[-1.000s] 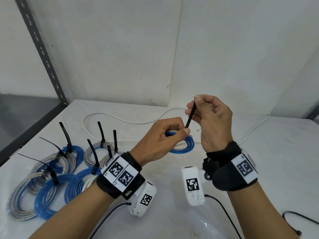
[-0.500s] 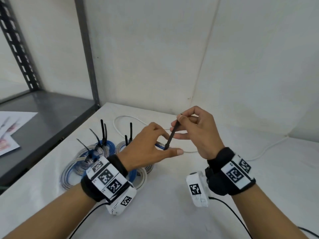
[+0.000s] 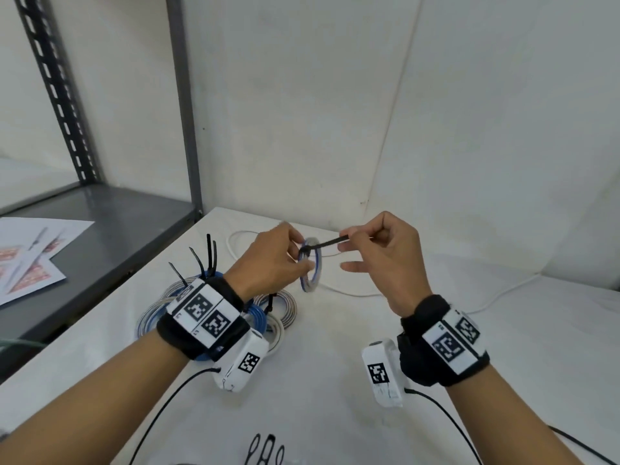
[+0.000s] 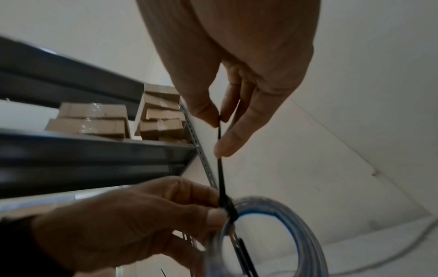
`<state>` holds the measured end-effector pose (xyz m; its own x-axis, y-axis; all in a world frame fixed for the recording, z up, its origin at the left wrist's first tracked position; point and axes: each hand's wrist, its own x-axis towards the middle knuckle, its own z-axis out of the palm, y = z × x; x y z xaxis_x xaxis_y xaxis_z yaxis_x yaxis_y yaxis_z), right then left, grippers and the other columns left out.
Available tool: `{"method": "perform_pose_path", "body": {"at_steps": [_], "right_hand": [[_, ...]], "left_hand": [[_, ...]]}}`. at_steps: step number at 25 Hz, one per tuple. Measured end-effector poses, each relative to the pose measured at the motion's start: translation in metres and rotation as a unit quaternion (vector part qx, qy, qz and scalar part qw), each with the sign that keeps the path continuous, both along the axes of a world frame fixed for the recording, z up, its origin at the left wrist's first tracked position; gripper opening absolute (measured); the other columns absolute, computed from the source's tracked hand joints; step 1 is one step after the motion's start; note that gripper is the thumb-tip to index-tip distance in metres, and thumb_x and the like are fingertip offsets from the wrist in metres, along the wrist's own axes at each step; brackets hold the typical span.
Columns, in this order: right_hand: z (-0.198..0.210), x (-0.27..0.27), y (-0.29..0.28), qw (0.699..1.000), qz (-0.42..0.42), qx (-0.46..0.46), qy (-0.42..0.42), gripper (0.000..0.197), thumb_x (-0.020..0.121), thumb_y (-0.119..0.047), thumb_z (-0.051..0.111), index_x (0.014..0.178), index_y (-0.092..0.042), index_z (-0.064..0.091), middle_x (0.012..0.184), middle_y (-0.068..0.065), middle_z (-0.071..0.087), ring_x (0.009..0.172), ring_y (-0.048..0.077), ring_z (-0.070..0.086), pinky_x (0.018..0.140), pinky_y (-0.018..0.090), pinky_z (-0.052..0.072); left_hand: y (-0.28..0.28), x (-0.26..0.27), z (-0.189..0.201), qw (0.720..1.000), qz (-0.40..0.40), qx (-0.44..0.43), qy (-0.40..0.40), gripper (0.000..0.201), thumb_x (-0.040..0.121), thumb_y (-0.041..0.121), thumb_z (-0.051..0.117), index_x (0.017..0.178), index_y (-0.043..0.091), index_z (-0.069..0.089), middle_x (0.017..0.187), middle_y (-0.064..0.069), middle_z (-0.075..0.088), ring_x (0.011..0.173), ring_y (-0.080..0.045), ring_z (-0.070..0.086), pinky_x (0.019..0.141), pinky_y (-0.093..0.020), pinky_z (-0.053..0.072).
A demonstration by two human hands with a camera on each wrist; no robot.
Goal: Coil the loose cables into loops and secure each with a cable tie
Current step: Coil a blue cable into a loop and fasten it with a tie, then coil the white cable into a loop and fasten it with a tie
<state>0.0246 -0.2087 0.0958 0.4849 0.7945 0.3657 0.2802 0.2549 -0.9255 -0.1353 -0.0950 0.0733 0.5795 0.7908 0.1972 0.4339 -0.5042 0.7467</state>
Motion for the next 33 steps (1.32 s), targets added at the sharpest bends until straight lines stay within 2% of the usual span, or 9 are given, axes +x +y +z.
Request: {"method": "perform_pose_path", "body": {"at_steps": [5,10,15,19,22,24,26,28,33], "right_hand": [[-0.034,-0.001,0.020,0.994,0.037,-0.093,-0.042,0.016,0.089,0.001,0.072,0.098,-0.004,0.060,0.081,0.022,0.073,0.068,0.030,0.073,0.065,0.043,0.064],[-0.062,0.002,0.032,0.973,0.082,-0.204,-0.072,0.025,0.093,-0.028,0.074,0.096,-0.004,0.067,0.080,0.017,0.075,0.067,0.027,0.075,0.063,0.035,0.063],[-0.099,0.046,0.042,0.962,-0.017,-0.268,-0.054,0.029,0.106,-0.027,0.049,0.099,-0.005,0.067,0.098,0.013,0.069,0.074,0.026,0.070,0.068,0.041,0.063],[-0.118,0.075,0.060,0.885,-0.013,-0.386,-0.260,0.039,0.100,-0.019,0.058,0.139,-0.017,0.055,0.144,0.006,0.051,0.126,0.030,0.055,0.103,0.047,0.050],[-0.115,0.074,0.069,0.808,0.004,-0.444,-0.386,0.043,0.095,-0.022,0.067,0.136,-0.022,0.056,0.139,0.004,0.055,0.129,0.027,0.051,0.105,0.038,0.044],[-0.107,0.072,0.071,0.794,-0.031,-0.415,-0.444,0.026,0.096,-0.014,0.061,0.120,-0.022,0.066,0.126,0.003,0.064,0.119,0.027,0.058,0.095,0.035,0.047],[-0.096,0.071,0.067,0.810,-0.075,-0.340,-0.472,0.024,0.099,-0.009,0.053,0.110,-0.022,0.069,0.112,0.003,0.068,0.112,0.029,0.058,0.084,0.036,0.046],[-0.078,0.072,0.060,0.874,-0.091,-0.230,-0.419,0.019,0.101,-0.013,0.051,0.105,-0.021,0.067,0.098,0.002,0.069,0.101,0.029,0.055,0.077,0.037,0.046],[-0.027,0.093,0.035,0.933,-0.199,-0.012,-0.301,0.014,0.102,-0.013,0.051,0.104,-0.017,0.064,0.087,-0.002,0.068,0.085,0.024,0.058,0.067,0.030,0.036]], "left_hand": [[0.009,0.000,-0.017,0.959,-0.131,0.002,0.252,0.015,0.091,0.007,0.069,0.103,0.013,0.075,0.090,-0.001,0.075,0.072,-0.013,0.073,0.062,-0.020,0.057],[0.013,0.005,-0.034,0.897,-0.169,0.059,0.404,0.030,0.090,0.006,0.064,0.117,0.015,0.072,0.104,-0.001,0.072,0.095,-0.018,0.065,0.082,-0.031,0.054],[0.021,0.007,-0.035,0.913,-0.174,0.043,0.367,0.041,0.092,0.002,0.054,0.128,0.017,0.067,0.118,0.001,0.071,0.112,-0.018,0.064,0.095,-0.031,0.053],[0.031,0.013,-0.022,0.947,-0.149,0.047,0.282,0.031,0.093,0.005,0.055,0.114,0.021,0.070,0.104,0.006,0.067,0.094,-0.012,0.060,0.079,-0.021,0.045],[0.034,0.023,-0.016,0.975,-0.110,0.060,0.184,0.022,0.089,0.008,0.059,0.095,0.025,0.071,0.097,0.003,0.071,0.078,-0.006,0.059,0.065,-0.014,0.041],[0.032,0.034,-0.013,0.980,-0.110,0.084,0.140,0.022,0.089,0.010,0.060,0.104,0.021,0.070,0.105,0.003,0.069,0.079,-0.004,0.058,0.067,-0.012,0.039],[0.033,0.044,-0.010,0.978,-0.126,0.110,0.124,0.034,0.090,0.014,0.064,0.124,0.018,0.063,0.119,0.006,0.060,0.097,-0.007,0.054,0.081,-0.016,0.038],[0.041,0.054,-0.002,0.973,-0.142,0.135,0.119,0.045,0.091,0.021,0.069,0.134,0.018,0.056,0.124,0.008,0.053,0.109,-0.007,0.049,0.093,-0.021,0.037],[0.060,0.073,0.016,0.981,-0.116,0.153,0.010,0.010,0.098,0.026,0.063,0.098,0.016,0.064,0.080,0.004,0.068,0.078,-0.018,0.065,0.073,-0.033,0.049]]}}
